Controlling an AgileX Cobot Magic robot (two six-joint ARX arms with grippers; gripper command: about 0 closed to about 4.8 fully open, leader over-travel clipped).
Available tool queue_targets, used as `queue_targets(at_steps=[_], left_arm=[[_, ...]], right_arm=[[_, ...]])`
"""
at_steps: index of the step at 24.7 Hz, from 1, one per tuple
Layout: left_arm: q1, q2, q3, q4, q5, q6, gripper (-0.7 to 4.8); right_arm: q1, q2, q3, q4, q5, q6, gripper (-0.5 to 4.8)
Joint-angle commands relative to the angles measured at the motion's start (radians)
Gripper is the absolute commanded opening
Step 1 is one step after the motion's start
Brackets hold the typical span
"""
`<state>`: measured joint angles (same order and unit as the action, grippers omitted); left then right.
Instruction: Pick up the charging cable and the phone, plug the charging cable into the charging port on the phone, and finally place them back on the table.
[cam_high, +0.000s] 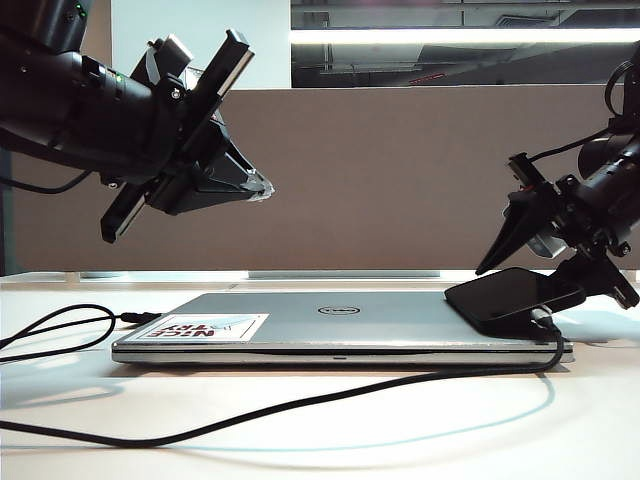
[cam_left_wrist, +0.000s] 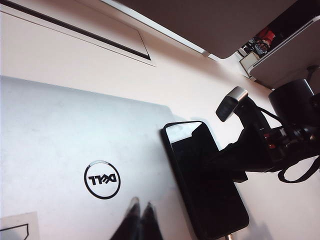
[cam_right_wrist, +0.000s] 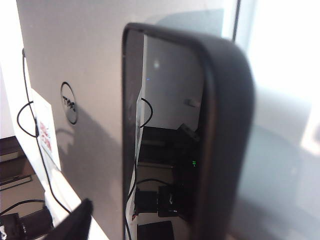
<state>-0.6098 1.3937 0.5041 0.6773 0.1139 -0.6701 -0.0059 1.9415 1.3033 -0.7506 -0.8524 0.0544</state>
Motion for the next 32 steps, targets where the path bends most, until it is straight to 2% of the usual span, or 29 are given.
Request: queue_targets(at_steps=[1, 9, 16, 19, 20, 22, 23, 28, 30, 32], left_arm=[[-0.001, -0.003, 0.006, 0.012, 0.003, 0.005, -0.06], [-0.001, -0.003, 0.006, 0.012, 0.003, 0.005, -0.06], [-0.001, -0.003, 0.006, 0.012, 0.003, 0.006, -0.06], [-0.001, -0.004, 0.006, 0.012, 0.003, 0.009, -0.06], [-0.001, -0.008, 0.006, 0.011, 0.003, 0.011, -0.06], [-0.001, -0.026, 0.006, 0.006, 0.003, 0.055, -0.06], [-0.001, -0.035, 0.006, -0.001, 0.003, 0.071, -0.06], [0.0, -0.099, 0.006, -0.087, 0.003, 0.103, -0.06], [0.0, -0.13, 0.006, -0.143, 0.003, 0.145, -0.06], [0.0, -0.176, 0.006, -0.211, 0.003, 0.225, -0.06]], right_arm=[[0.0, -0.002, 0.002, -0.009, 0.052, -0.006, 2.8], [-0.001, -0.08, 0.002, -0.012, 0.202, -0.007, 2.79], [-0.002, -0.142, 0.003, -0.018, 0.235, -0.006, 2.79], [-0.002, -0.18, 0.028, -0.066, 0.339, -0.021, 2.76], [-0.002, -0.193, 0.045, -0.087, 0.355, -0.036, 2.43], [-0.001, -0.217, 0.056, -0.092, 0.353, -0.037, 0.62], [0.0, -0.227, 0.056, -0.091, 0.354, -0.04, -0.07], [0.003, -0.289, 0.056, -0.083, 0.36, -0.056, -0.02], [0.005, -0.319, 0.056, -0.076, 0.367, -0.068, -0.02], [0.006, -0.37, 0.056, -0.053, 0.391, -0.078, -0.02]])
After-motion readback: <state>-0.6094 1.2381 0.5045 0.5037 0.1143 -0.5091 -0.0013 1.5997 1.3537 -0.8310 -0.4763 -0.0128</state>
